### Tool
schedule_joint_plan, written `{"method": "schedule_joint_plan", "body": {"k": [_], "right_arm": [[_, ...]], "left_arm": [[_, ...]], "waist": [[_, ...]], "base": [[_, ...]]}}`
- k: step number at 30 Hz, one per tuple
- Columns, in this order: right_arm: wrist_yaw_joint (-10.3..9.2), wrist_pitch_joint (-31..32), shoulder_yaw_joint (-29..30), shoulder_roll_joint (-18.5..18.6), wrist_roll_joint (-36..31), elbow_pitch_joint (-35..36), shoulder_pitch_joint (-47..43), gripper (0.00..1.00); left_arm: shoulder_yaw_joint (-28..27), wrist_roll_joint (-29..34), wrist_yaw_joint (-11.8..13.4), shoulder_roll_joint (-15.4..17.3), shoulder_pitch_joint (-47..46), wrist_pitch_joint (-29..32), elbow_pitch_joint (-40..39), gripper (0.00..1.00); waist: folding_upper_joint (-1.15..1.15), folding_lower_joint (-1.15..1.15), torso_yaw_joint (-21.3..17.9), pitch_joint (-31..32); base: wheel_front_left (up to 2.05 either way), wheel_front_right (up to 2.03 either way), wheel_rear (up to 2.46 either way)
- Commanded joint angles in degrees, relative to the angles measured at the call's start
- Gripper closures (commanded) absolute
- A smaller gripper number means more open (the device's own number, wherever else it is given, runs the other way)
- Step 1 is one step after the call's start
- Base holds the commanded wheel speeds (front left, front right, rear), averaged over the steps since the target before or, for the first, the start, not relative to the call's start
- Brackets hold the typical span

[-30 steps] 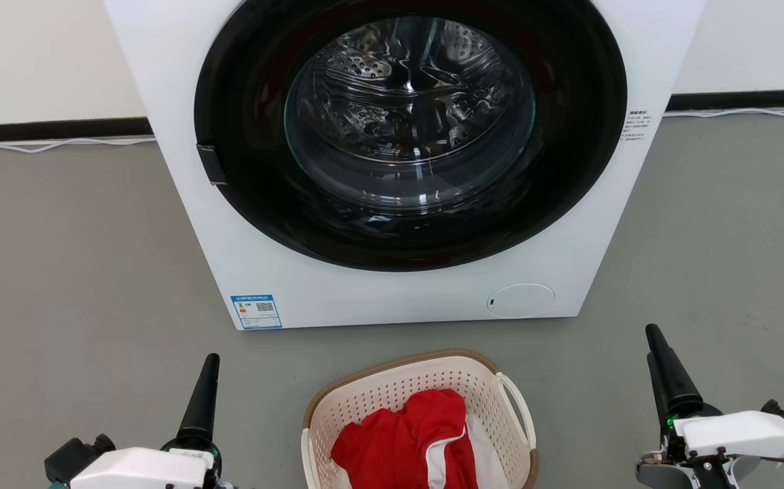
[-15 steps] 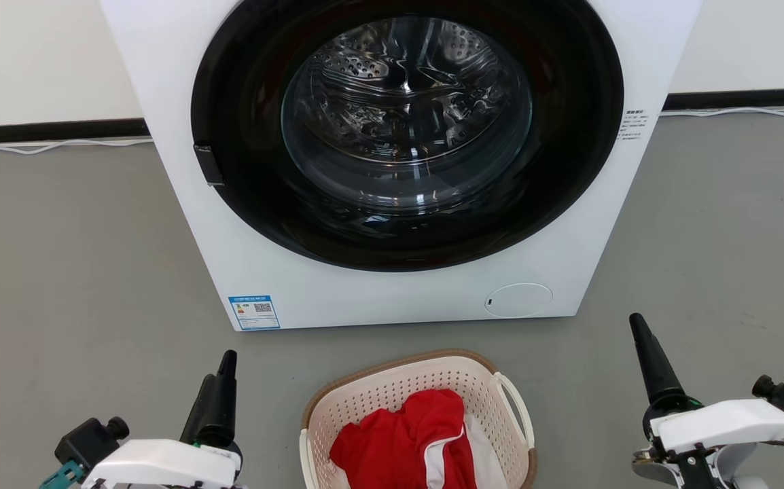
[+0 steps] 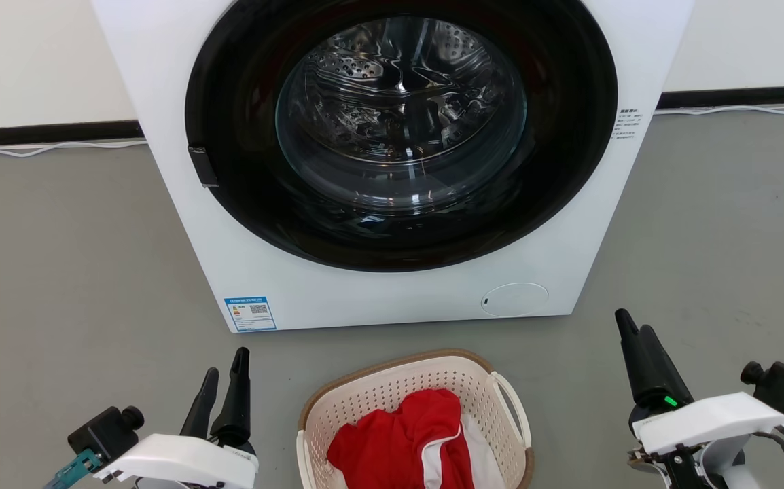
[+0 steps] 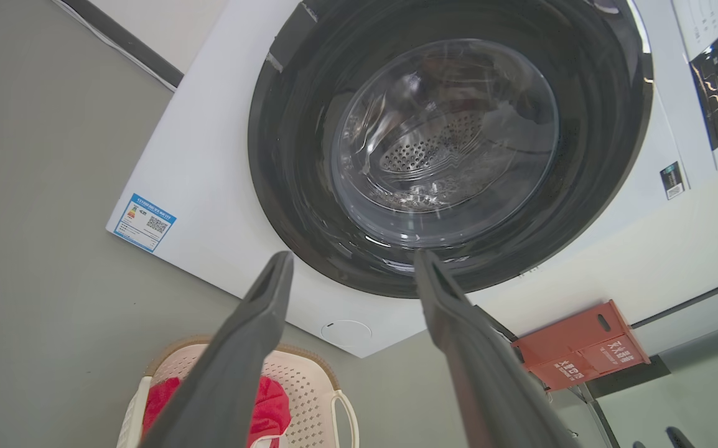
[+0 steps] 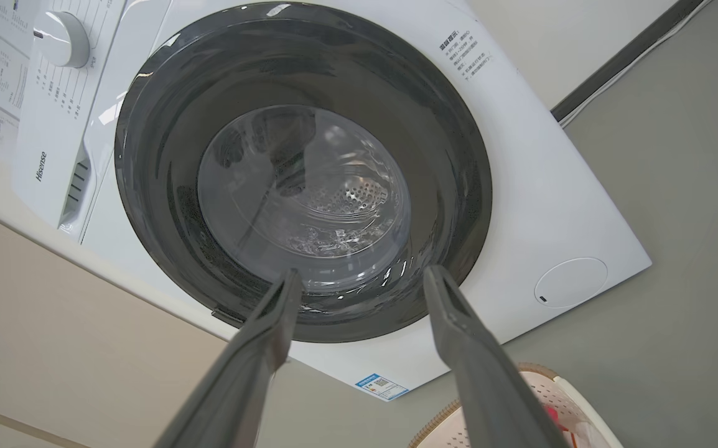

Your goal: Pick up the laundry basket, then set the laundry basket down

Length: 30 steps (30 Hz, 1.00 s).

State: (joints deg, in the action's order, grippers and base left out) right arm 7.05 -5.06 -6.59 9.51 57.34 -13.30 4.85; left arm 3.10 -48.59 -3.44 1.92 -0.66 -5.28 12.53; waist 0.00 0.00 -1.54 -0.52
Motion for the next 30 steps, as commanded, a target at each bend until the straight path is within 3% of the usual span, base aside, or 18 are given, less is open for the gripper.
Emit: {"method": "schedule_joint_plan", "body": {"k": [1,30], "right_arm": [[0.25,-1.0,-1.0,1.1,-1.7,1.7,2.8,0.00],[0.35,-5.7,-4.9,3.5,-17.5,0.6,4.2,0.00]], "left_arm": [[-0.6,1.9,0.5,0.4,-3.3,-0.8,-2.0,0.00],[2.2,18.4,2.6,0.7,-3.9,-5.5,-5.2,0.00]], "waist": [[0.00,0.00,0.0,0.0],[0.00,0.00,-1.0,-0.2]], "base": [[0.00,0.00,0.00],[0.00,0.00,0.00]]}}
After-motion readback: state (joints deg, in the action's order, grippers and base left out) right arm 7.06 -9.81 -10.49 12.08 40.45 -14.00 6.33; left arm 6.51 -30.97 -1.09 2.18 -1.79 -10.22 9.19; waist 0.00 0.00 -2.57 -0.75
